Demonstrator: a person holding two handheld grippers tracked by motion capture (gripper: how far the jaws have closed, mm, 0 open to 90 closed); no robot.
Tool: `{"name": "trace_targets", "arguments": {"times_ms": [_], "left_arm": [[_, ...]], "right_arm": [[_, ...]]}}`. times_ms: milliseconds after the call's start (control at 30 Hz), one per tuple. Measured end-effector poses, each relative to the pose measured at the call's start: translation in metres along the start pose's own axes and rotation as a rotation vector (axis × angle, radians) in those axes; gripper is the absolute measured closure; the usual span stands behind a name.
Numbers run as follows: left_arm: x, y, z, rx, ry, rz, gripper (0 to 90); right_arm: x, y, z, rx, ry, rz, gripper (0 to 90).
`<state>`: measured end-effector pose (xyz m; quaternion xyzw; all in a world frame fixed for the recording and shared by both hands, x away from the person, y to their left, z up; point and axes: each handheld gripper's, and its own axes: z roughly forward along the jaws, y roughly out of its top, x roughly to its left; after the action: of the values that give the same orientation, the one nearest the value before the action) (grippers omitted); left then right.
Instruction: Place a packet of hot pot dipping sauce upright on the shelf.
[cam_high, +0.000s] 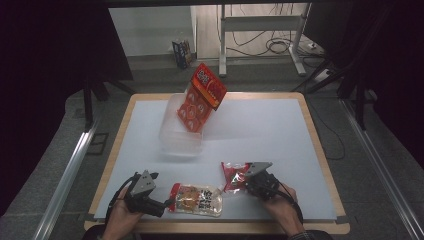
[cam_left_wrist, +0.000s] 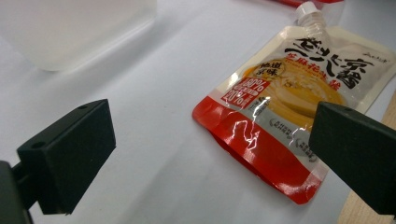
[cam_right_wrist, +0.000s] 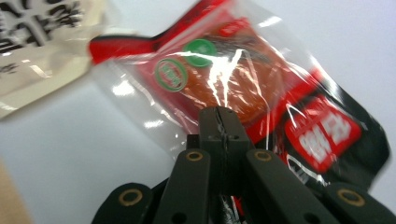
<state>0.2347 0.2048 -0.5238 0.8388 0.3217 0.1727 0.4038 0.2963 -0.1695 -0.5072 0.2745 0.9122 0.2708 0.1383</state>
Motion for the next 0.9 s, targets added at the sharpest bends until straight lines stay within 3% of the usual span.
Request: {"name": "trace_targets", "arguments": {"times_ms": [67,300,400,500,633,700,900], "left_arm": [[0.001,0.001,0.000,-0.003,-0.008,-0.010,0.6],[0.004,0.007,0.004,-0.024,-0.050,-0.060,1.2],[0.006,0.014,0.007,-0.035,-0.085,-0.072,2.0],[0.006,0.023,0.010,-0.058,-0.114,-0.081,4.8],[0.000,0.037,0.016,-0.068,-0.144,-0.037,16.2],[-0.005,0.044,0.020,-0.069,-0.161,-0.013,24.6],[-0.011,0.064,0.036,-0.068,-0.242,0.022,52.0]], "right_arm": [[-0.006,0.000,0.001,-0.004,-0.023,0.019,88.7],[-0.009,-0.001,-0.001,-0.022,0.012,0.046,88.2],[-0.008,-0.002,-0.003,-0.040,0.035,0.059,81.4],[-0.005,-0.004,-0.006,-0.043,0.028,0.050,75.0],[-0.003,-0.006,-0.010,-0.055,0.011,0.049,62.4],[-0.004,-0.007,-0.012,-0.069,-0.003,0.068,53.1],[-0.013,-0.012,-0.018,-0.110,-0.030,0.111,38.1]]}}
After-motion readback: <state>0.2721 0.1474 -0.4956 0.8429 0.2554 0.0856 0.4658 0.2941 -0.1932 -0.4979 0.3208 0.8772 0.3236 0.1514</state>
